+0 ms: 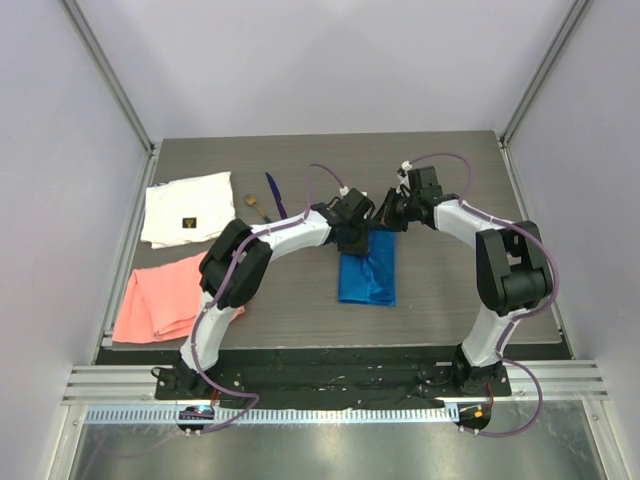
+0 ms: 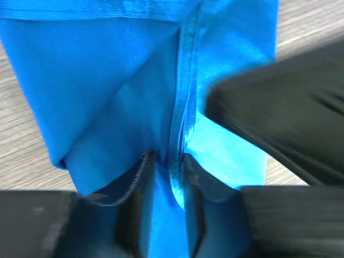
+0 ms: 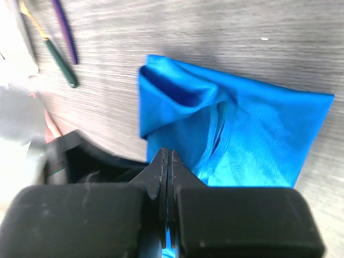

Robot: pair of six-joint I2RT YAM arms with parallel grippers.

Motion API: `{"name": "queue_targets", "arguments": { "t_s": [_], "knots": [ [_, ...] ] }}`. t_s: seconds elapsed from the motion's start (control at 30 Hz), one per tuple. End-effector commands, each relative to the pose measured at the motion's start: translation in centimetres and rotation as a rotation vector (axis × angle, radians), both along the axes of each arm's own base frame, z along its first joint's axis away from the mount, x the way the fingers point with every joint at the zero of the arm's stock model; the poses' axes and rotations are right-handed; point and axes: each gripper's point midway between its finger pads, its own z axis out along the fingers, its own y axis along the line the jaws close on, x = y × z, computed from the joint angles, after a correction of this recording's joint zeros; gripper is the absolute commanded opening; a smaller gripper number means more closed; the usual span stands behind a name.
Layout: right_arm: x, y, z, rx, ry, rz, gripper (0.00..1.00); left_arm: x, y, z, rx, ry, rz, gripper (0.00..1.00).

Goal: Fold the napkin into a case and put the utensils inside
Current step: Fold the lower triangle-folded napkin at the center of the board, then smooth out the 2/3-rectangle-folded napkin at the center of the board.

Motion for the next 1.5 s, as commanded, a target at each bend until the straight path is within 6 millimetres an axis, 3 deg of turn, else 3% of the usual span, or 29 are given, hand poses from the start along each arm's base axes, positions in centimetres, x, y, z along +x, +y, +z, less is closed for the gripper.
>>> {"name": "queue_targets", "arguments": {
  "t_s": [0.0,0.23,0.37,0.6,0.7,0.73,0.83,1.1,1.3,1.43,1.47],
  "knots": [
    [0.3,0.8,-1.3,0.03,0.04,0.025,0.01,-0.4,0.3,1.1,-0.02,-0.024,-0.032,0.35],
    [-0.3,1.1,-3.8,0.042,0.088,0.029,0.01,-0.7,-0.2,1.1,-0.054,-0.023,-0.058,0.38],
    [-0.3,0.3,-5.1,0.015,0.098,0.023,0.01,-1.1,-0.7,1.6,-0.082,-0.024,-0.098,0.39],
    [-0.3,-0.6,-6.9,0.005,0.126,0.038,0.01,-3.1,-1.3,5.8,-0.196,-0.042,-0.222,0.38],
    [-0.4,-0.5,-7.0,0.015,0.127,0.047,0.01,-3.9,-1.4,6.9,-0.282,-0.03,-0.242,0.31],
    [-0.4,-0.4,-7.0,0.015,0.127,0.047,0.01,-3.8,-1.7,7.7,-0.324,-0.036,-0.237,0.24],
    [-0.5,-0.3,-6.8,0.022,0.126,0.048,0.01,-4.0,-1.7,6.8,-0.351,0.012,-0.231,0.12],
    [-0.3,-0.2,-5.7,0.031,0.116,0.051,0.01,-3.5,-3.3,3.6,-0.388,0.05,-0.224,0.07],
    [0.1,-0.2,-4.5,0.02,0.096,0.06,0.02,-4.4,-1.4,0.1,-0.294,0.09,-0.208,0.06],
    [0.3,0.1,-2.7,0.048,0.077,0.063,0.02,-4.8,-0.9,0.3,-0.294,0.076,-0.221,0.07],
    [0.3,0.2,-1.4,0.061,0.057,0.06,0.02,-4.9,-1.0,0.6,-0.302,0.078,-0.229,0.08]
  ]
}}
